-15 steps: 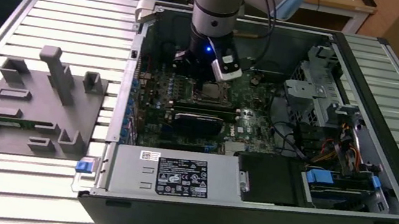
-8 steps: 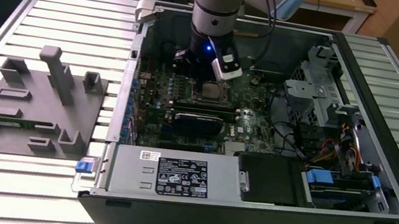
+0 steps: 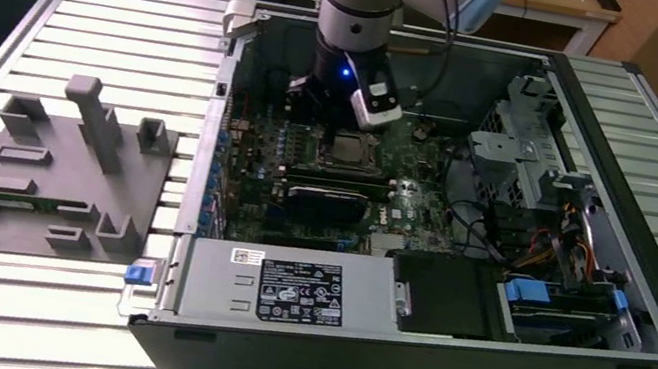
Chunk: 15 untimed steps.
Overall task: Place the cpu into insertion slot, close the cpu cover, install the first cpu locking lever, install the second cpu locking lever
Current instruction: 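Close the cpu cover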
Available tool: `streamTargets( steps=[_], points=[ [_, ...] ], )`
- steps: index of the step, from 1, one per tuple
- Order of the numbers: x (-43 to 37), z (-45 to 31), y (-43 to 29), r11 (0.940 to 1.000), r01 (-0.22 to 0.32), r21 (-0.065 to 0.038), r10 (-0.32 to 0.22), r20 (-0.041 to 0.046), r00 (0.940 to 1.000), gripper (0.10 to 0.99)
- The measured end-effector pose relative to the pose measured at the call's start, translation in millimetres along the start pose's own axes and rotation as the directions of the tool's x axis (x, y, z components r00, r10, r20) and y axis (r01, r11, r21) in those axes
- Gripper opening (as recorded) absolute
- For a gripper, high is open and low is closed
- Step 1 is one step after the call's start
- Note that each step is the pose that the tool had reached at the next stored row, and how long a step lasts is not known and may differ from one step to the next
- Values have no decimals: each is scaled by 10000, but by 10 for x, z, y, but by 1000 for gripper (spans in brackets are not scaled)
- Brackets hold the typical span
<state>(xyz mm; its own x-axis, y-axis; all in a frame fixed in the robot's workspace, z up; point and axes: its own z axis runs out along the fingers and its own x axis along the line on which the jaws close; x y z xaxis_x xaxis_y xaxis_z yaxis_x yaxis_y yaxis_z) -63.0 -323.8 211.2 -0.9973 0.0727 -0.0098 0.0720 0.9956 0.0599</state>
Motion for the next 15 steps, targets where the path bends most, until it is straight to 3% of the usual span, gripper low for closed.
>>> streamTargets(
  steps=[8, 15],
  points=[
    [-13, -21, 2, 10000, -1, 2, 1, -1, 10000, 106],
    [-192, -18, 15, 10000, 0, 1, 0, -1, 10000, 106]
  ],
)
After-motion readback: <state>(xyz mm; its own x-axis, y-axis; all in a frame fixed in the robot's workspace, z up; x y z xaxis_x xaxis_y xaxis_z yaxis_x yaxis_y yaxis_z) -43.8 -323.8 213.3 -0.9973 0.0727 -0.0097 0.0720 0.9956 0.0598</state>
